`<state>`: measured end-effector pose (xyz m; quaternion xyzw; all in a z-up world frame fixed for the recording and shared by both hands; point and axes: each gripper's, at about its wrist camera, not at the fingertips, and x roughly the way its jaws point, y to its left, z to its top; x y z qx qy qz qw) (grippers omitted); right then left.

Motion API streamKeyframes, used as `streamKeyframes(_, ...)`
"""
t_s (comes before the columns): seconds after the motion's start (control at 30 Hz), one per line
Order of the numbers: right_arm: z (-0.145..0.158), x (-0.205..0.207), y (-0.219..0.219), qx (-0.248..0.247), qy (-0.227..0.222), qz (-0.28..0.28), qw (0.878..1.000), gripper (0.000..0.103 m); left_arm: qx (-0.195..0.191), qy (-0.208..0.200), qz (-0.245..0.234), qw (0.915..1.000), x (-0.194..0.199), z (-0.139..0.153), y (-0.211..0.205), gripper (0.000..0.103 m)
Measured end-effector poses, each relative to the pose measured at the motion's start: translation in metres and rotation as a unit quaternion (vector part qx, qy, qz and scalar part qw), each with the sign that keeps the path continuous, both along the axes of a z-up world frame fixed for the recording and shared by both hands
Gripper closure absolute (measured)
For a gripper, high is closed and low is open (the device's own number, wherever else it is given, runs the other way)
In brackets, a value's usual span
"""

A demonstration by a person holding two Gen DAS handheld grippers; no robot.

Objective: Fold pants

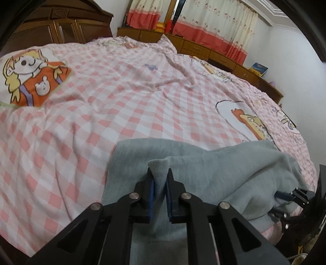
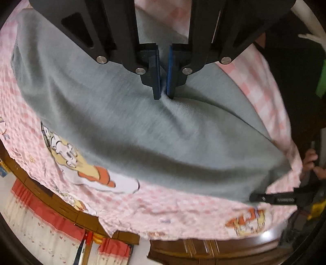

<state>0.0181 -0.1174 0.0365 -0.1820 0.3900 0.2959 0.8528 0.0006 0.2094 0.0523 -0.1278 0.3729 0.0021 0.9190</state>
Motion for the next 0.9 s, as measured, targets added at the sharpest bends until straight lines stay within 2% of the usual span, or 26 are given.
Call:
streamKeyframes(0.13,0.019,-0.012,-0.003,0.022,0.011,0.038,0.999,0.097,0.018,-0.011,-0.008,0.9997,0.004,0.017,0.001,0.094)
streamKeyframes(0.27,0.022,-0.026,0.005,0.012,0.017,0.081,0.996,0.097,0.057,0.011,-0.016,0.9982,0.022,0.023,0.001,0.094)
streamKeyframes(0.37,0.008,-0.030,0.013,-0.019,0.021,0.096,0.995,0.097,0.072,0.049,-0.027,0.9958,0.044,0.017,0.002,0.094)
streamKeyframes(0.5,-0.014,-0.024,0.013,-0.019,0.051,0.087,0.995,0.097,0.078,0.082,-0.035,0.9929,0.060,0.005,0.004,0.093)
streamKeyframes(0.57,-0.018,-0.019,0.010,-0.006,0.062,0.076,0.995,0.097,0.074,0.078,-0.031,0.9937,0.057,0.005,0.006,0.089)
streamKeyframes(0.7,-0.021,-0.017,0.006,0.008,0.066,0.066,0.996,0.097,0.073,0.071,-0.007,0.9948,0.039,0.010,0.014,0.059)
streamKeyframes(0.8,-0.023,-0.017,0.004,0.022,0.068,0.056,0.996,0.097,0.076,0.065,0.021,0.9948,0.014,0.014,0.025,0.056)
streamKeyframes(0.9,-0.022,-0.016,0.001,0.036,0.072,0.041,0.996,0.097,0.059,0.061,0.040,0.9956,-0.007,0.014,0.033,0.054)
